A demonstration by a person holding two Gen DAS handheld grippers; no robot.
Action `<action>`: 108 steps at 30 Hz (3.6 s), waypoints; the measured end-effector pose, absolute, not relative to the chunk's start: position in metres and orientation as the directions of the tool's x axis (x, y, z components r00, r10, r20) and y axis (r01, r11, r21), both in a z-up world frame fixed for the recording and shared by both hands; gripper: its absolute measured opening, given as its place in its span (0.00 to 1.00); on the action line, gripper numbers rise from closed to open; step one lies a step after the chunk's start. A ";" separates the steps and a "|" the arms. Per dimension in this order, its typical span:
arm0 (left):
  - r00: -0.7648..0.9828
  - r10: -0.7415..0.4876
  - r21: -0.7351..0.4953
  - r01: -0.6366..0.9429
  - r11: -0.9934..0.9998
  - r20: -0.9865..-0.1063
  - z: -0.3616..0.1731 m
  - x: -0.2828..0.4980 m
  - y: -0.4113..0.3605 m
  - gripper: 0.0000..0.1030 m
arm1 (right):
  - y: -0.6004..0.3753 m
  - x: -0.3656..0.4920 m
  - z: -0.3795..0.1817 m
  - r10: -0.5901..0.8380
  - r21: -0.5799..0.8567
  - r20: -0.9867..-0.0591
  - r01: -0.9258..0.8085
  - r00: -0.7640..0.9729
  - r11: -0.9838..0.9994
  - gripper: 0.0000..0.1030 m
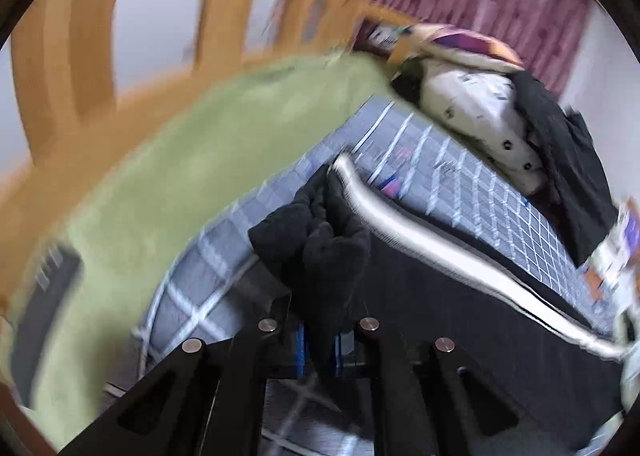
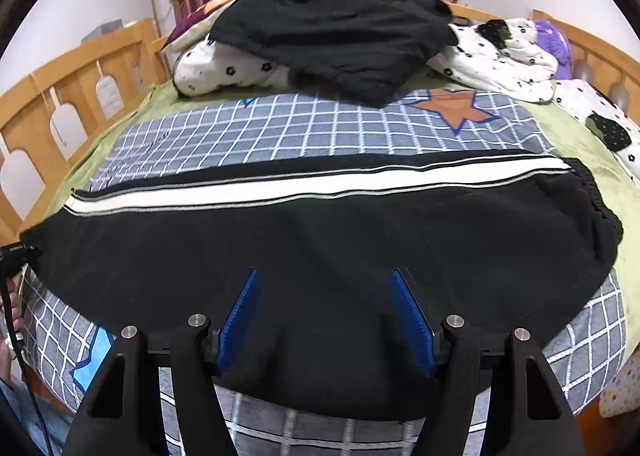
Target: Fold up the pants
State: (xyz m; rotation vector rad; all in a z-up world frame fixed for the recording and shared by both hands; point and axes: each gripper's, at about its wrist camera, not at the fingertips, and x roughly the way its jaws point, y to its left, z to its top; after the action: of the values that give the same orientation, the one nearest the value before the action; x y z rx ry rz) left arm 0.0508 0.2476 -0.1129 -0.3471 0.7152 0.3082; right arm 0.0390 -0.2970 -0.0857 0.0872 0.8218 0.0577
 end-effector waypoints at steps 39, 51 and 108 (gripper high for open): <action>0.771 -0.139 0.042 0.210 0.977 -0.622 -0.083 -0.027 -0.060 0.76 | -0.384 -0.001 -0.088 0.224 0.333 -0.644 0.004 0.731 0.943 0.66; 0.697 -0.136 -0.100 0.093 0.991 -0.704 -0.129 -0.043 0.035 0.76 | -0.308 0.014 -0.098 0.281 0.293 -0.698 -0.096 0.659 0.951 0.51; 0.680 -0.151 -0.105 0.110 0.988 -0.718 -0.174 0.018 0.034 0.82 | -0.319 0.160 -0.155 0.318 0.323 -0.769 -0.092 0.554 0.942 0.30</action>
State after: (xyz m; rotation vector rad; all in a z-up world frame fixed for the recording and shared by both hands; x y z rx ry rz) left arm 0.0181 0.0337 -0.1737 -0.0546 0.8103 -0.1467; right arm 0.1598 -0.3195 -0.1553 0.2582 0.9555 0.2450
